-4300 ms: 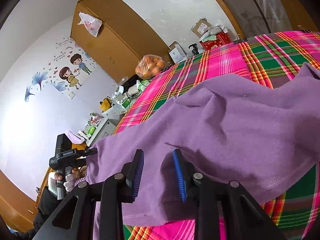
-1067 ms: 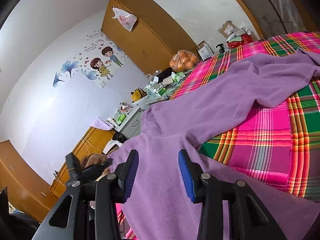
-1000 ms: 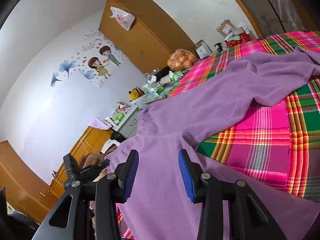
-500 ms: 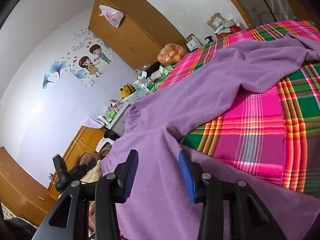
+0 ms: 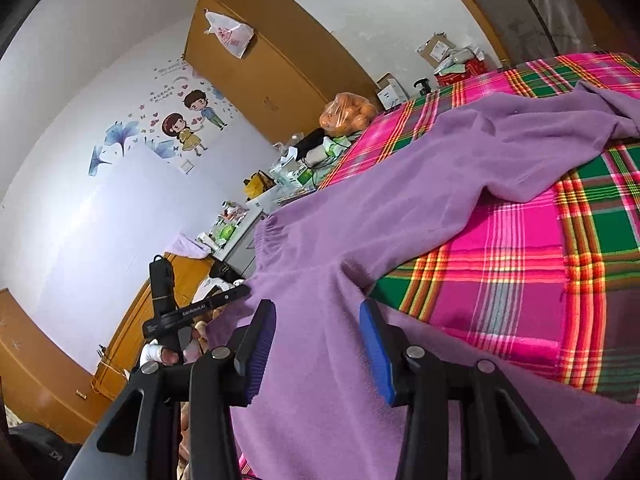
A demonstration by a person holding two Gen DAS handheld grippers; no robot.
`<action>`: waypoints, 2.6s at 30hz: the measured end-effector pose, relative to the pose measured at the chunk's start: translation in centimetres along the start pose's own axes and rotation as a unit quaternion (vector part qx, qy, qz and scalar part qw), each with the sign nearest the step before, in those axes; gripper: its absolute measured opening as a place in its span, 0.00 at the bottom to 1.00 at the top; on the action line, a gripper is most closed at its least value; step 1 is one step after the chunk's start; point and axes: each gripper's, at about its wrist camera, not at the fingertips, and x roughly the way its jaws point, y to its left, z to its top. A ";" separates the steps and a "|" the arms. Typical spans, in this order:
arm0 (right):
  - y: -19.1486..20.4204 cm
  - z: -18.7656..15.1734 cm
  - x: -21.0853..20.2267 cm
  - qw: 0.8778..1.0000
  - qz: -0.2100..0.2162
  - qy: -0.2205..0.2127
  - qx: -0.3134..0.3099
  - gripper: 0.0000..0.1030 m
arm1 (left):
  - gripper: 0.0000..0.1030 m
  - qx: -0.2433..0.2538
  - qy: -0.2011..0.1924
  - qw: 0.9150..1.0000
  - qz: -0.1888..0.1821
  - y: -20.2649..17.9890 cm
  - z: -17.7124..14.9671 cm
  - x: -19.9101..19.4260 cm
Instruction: Fold clothes
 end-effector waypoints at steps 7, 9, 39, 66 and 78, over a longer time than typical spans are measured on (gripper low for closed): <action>0.2 0.0 0.9 1.000 0.006 0.009 0.001 0.44 | 0.06 0.014 -0.010 1.000 -0.002 -0.4 -0.4 -0.9; 0.2 0.0 0.9 1.000 0.007 0.010 0.002 0.44 | 0.06 0.020 -0.012 1.000 0.006 -0.6 -0.5 -1.1; -8.3 6.5 -5.0 0.983 -0.161 -0.048 0.073 0.49 | 0.14 0.008 -0.081 0.997 0.003 -6.7 -2.6 -3.6; 11.3 11.7 27.7 0.908 -0.070 0.176 -0.374 0.52 | 0.14 -0.168 -0.065 0.982 -0.052 1.5 -3.7 -1.4; 9.6 13.5 36.9 0.883 -0.057 0.252 -0.392 0.03 | 0.14 -0.167 -0.067 0.982 -0.063 1.5 -3.7 -1.3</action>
